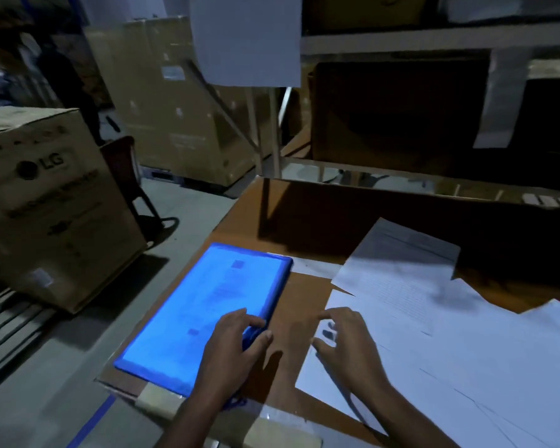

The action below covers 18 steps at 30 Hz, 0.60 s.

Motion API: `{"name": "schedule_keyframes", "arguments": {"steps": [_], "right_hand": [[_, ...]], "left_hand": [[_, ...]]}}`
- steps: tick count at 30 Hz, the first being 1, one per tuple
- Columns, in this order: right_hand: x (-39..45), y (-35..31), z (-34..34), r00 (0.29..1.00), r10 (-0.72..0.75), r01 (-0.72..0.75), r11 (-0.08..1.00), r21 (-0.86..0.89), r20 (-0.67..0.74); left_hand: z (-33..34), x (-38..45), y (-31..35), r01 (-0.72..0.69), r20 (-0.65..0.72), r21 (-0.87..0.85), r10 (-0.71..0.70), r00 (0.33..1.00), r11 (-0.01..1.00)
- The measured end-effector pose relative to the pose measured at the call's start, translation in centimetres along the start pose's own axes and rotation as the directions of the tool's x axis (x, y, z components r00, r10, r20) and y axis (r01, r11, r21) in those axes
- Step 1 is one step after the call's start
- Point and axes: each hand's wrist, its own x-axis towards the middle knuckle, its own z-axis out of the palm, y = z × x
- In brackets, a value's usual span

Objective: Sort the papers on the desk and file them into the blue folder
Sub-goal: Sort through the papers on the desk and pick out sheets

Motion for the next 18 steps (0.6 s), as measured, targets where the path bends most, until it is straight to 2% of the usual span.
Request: {"name": "schedule_keyframes", "arguments": {"steps": [5, 9, 11, 15, 18], "right_hand": [[-2.1, 6.0, -5.4, 0.994, 0.046, -0.059, 0.990, -0.126, -0.102], [-4.1, 9.9, -8.2, 0.981, 0.087, -0.144, 0.929, -0.341, -0.176], [-5.3, 10.9, -9.1, 0.971, 0.095, -0.165, 0.928, -0.335, -0.218], [-5.8, 12.1, -9.8, 0.950, -0.004, -0.109, 0.932, -0.345, -0.311], [-5.9, 12.8, -10.3, 0.931, -0.116, -0.053, 0.896, -0.441, -0.347]], "left_hand": [[3.7, 1.4, 4.1, -0.109, 0.163, -0.047, 0.116, 0.980, 0.993], [7.5, 1.2, 6.9, -0.143, 0.293, -0.033, 0.146, 0.945, 0.989], [9.0, 0.9, 8.2, -0.145, 0.318, -0.023, 0.144, 0.937, 0.989], [11.3, 1.0, 10.1, -0.192, 0.373, 0.003, 0.177, 0.911, 0.981], [12.3, 1.0, 11.4, -0.187, 0.337, -0.033, 0.187, 0.923, 0.982]]}}
